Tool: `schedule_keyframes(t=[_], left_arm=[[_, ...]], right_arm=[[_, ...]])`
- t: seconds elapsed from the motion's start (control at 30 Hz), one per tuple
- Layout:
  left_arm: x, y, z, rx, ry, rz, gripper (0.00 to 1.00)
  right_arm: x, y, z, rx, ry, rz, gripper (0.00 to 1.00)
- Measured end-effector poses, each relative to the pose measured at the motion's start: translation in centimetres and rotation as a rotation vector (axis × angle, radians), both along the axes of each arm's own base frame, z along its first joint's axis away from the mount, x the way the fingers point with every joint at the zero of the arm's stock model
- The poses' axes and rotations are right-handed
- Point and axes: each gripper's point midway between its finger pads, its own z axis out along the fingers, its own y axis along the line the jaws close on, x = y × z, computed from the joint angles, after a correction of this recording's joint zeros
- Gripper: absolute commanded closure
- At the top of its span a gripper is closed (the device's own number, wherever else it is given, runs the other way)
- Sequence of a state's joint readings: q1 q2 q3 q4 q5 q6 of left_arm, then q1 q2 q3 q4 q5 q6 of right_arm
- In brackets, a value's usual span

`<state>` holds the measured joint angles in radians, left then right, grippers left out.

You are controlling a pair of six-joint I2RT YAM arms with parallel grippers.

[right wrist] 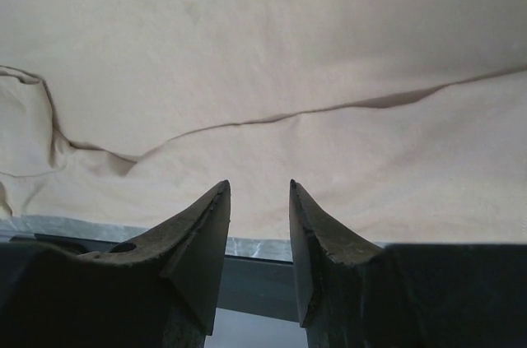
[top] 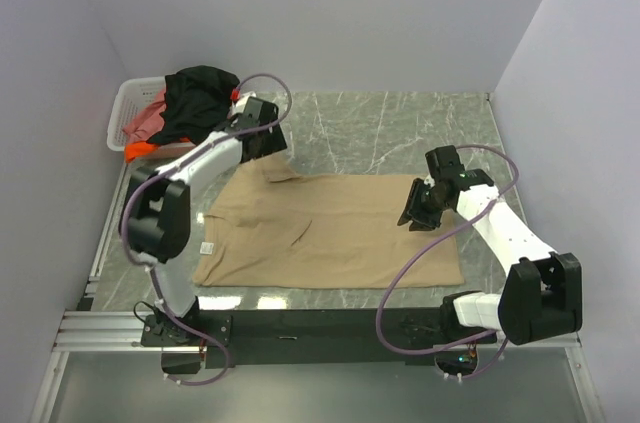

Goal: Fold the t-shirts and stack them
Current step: Fold the tshirt

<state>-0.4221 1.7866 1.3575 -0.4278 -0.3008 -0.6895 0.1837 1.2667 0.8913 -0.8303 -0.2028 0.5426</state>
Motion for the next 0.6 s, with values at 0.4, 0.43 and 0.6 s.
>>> schedule_keyframes(t=[0.4, 0.43, 0.6], left_arm=[[8.2, 2.6, -4.7, 0.079, 0.027, 0.024, 0.36], [8.2, 2.7, -5.4, 0.084, 0.041, 0.019, 0.36], [8.7, 2.4, -7.3, 0.093, 0.061, -0.015, 0.43]], right_arm=[[0.4, 0.3, -0.1, 0.013, -0.006, -0.008, 0.58], [0.4, 0.3, -0.1, 0.014, -0.007, -0.009, 0.58], [-0.1, 0.4, -0.6, 0.025, 0.006, -0.008, 0.58]])
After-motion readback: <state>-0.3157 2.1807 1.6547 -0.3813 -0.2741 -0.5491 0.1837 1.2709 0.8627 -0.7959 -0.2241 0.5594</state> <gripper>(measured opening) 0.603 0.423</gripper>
